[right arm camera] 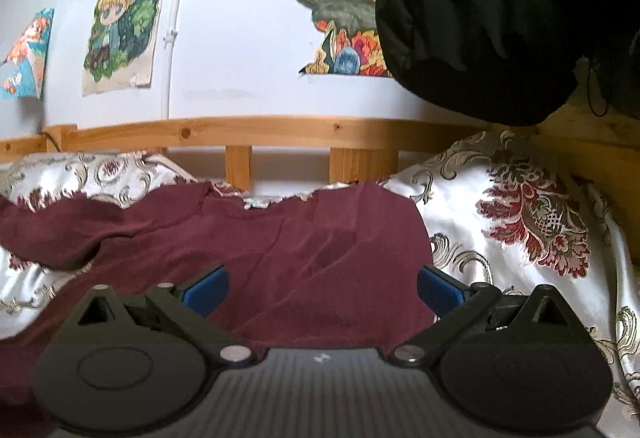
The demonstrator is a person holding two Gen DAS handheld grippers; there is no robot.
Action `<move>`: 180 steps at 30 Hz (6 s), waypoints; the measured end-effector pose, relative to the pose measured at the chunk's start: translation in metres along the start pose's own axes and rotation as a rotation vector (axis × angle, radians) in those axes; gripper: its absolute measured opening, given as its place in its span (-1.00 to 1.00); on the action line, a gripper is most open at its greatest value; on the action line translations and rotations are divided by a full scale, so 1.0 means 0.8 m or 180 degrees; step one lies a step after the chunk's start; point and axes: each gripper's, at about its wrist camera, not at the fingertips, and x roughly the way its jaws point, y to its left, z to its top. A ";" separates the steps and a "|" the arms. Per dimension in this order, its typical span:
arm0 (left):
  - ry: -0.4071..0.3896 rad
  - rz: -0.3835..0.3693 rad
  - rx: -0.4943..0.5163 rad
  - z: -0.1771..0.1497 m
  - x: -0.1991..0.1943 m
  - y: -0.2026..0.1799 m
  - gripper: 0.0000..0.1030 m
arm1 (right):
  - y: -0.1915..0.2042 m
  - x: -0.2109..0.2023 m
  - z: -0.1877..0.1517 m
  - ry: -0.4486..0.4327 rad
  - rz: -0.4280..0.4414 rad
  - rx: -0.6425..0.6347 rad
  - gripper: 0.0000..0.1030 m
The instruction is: Fold small clothes
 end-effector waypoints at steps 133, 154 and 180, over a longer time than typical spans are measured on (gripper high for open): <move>-0.0654 -0.0972 -0.0733 -0.085 0.121 -0.154 0.96 | 0.014 0.006 -0.013 0.0769 0.0373 -0.0302 0.95; -0.0767 -0.1354 0.1435 -0.277 0.043 -0.216 0.98 | 0.120 -0.146 -0.036 0.1265 0.0701 -0.2116 0.99; -0.0853 -0.0647 0.1817 -0.282 0.087 -0.228 0.65 | 0.078 -0.153 -0.040 0.1969 0.0105 -0.2279 -0.75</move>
